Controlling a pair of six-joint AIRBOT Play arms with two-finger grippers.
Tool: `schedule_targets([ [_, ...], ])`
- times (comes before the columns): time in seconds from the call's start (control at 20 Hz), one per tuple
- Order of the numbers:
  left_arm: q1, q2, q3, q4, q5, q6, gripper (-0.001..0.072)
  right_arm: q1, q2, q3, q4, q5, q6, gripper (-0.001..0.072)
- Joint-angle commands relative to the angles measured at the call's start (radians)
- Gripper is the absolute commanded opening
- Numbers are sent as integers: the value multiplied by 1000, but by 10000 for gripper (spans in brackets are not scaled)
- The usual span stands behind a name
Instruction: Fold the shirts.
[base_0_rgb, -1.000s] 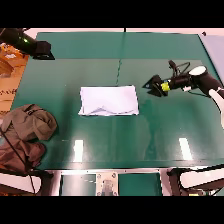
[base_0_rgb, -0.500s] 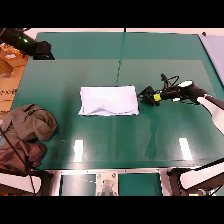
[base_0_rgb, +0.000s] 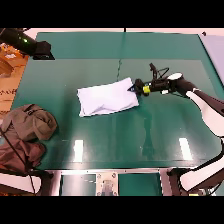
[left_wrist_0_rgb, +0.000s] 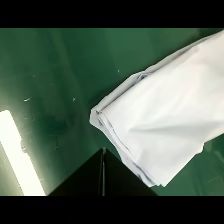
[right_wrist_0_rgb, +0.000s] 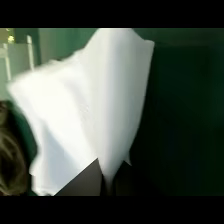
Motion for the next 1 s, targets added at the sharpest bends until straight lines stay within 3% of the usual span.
schedule_targets([
  [0.0,0,1,0,0,-9,2,26,-63,52,110,19,93,24,12],
  [0.15,0,1,0,0,-10,2,26,-243,212,130,-10,113,67,12],
  [0.45,0,1,0,0,-9,2,26,-746,430,91,-426,158,362,12],
  [0.7,0,1,0,-5,-8,2,26,-1113,460,-140,-553,129,375,12],
  [0.95,0,1,0,-19,-2,2,26,-1431,526,-475,-547,-50,379,11],
])
